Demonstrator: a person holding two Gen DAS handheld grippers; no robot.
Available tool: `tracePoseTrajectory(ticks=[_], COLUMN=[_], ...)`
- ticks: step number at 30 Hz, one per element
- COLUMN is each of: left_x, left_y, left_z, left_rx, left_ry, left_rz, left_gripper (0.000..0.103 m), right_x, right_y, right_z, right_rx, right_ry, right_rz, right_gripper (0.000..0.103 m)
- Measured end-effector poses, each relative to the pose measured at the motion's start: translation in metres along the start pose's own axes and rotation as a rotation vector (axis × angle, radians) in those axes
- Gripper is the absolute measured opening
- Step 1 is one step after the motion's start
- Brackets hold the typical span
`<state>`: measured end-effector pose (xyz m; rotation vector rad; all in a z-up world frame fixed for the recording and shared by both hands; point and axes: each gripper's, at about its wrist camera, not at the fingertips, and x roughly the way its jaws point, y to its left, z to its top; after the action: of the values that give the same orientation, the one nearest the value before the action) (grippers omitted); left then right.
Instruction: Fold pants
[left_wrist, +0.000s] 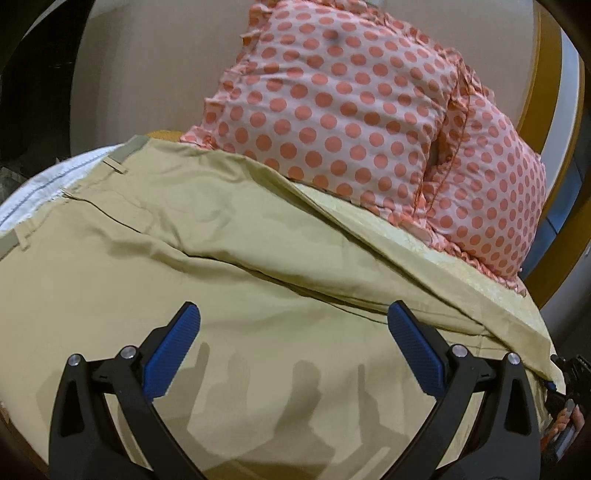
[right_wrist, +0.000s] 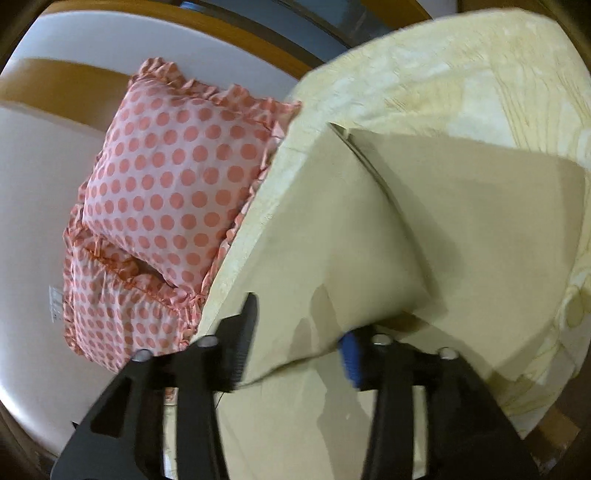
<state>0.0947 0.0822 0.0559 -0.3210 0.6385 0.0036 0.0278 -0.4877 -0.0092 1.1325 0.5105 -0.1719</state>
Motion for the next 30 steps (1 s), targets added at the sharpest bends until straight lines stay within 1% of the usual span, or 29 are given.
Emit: tracePoseTrajectory(ticks=[1,2,3,4,5,6,7,8,9,11,12,14,16,17,18,19,20,21,22,23,24,25,26,28,30], left_x=[-0.004,-0.006,-0.008,-0.008,-0.008,-0.006,-0.004,0.001,0.007,0.028,0.036,0.063,0.090,0.106,0.115,0.126,0.143,0.153,0.162,0.171,0.171,0.162,0.153,0.111,0.059], left_y=[0.004,0.006,0.009,0.013,0.015,0.020,0.024,0.029,0.031,0.037,0.038,0.041,0.044,0.046,0.048,0.051,0.054,0.058,0.061,0.067,0.072,0.077,0.078,0.069,0.066], left_z=[0.004,0.007,0.013,0.020,0.026,0.034,0.042,0.052,0.059,0.077,0.082,0.094,0.104,0.109,0.111,0.113,0.117,0.118,0.119,0.119,0.118,0.116,0.115,0.112,0.100], left_rx=[-0.008,-0.010,-0.011,-0.010,-0.013,-0.019,-0.030,-0.054,-0.066,-0.087,-0.092,-0.112,-0.133,-0.143,-0.154,-0.167,-0.188,-0.203,-0.214,-0.238,-0.265,-0.297,-0.295,-0.195,-0.136], left_ry=[-0.010,-0.015,-0.023,-0.024,-0.021,-0.017,-0.010,0.007,0.021,0.068,0.083,0.146,0.189,0.214,0.232,0.253,0.287,0.311,0.331,0.356,0.353,0.330,0.314,0.238,0.166], left_rz=[0.001,0.000,-0.009,-0.026,-0.043,-0.082,-0.117,-0.135,-0.134,-0.116,-0.108,-0.074,-0.036,-0.004,0.009,0.014,0.025,0.036,0.044,0.031,0.014,-0.006,-0.010,-0.007,-0.023], left_gripper=[0.101,0.101,0.101,0.101,0.101,0.101,0.101,0.101,0.101,0.101,0.101,0.101,0.099,0.093,0.088,0.085,0.077,0.057,0.041,0.011,0.007,0.007,0.006,0.006,0.006], right_x=[0.002,0.005,0.009,0.015,0.016,0.012,-0.001,-0.011,-0.027,-0.043,-0.046,-0.051,-0.051,-0.051,-0.051,-0.049,-0.048,-0.046,-0.043,-0.041,-0.040,-0.037,-0.037,-0.043,-0.052], right_y=[0.003,0.006,0.006,0.004,-0.002,-0.007,-0.009,-0.006,-0.002,0.004,0.007,0.009,0.008,0.005,0.002,0.001,0.002,0.002,0.005,0.007,0.009,0.011,0.013,0.012,0.008], right_z=[-0.001,-0.001,-0.001,0.002,0.004,0.005,0.006,0.007,0.007,0.007,0.007,0.007,0.008,0.009,0.010,0.012,0.013,0.015,0.015,0.018,0.020,0.023,0.025,0.028,0.029], right_rx=[-0.023,-0.049,-0.083,-0.107,-0.090,-0.059,-0.049,-0.062,-0.087,-0.121,-0.128,-0.137,-0.136,-0.133,-0.130,-0.131,-0.133,-0.138,-0.146,-0.155,-0.166,-0.180,-0.183,-0.183,-0.193], right_ry=[-0.017,-0.030,-0.039,-0.032,-0.027,-0.035,-0.064,-0.095,-0.136,-0.166,-0.169,-0.169,-0.169,-0.167,-0.164,-0.159,-0.158,-0.156,-0.156,-0.156,-0.155,-0.148,-0.144,-0.148,-0.167], right_rz=[-0.015,-0.032,-0.055,-0.066,-0.044,0.008,0.082,0.116,0.150,0.180,0.190,0.207,0.211,0.216,0.220,0.220,0.219,0.219,0.218,0.218,0.217,0.212,0.206,0.204,0.191], right_gripper=[0.048,0.036,0.020,0.001,0.001,0.001,0.001,0.001,0.001,0.001,0.001,0.001,0.001,0.001,0.001,0.001,0.001,0.001,0.001,0.001,0.001,0.001,0.001,0.001,0.001])
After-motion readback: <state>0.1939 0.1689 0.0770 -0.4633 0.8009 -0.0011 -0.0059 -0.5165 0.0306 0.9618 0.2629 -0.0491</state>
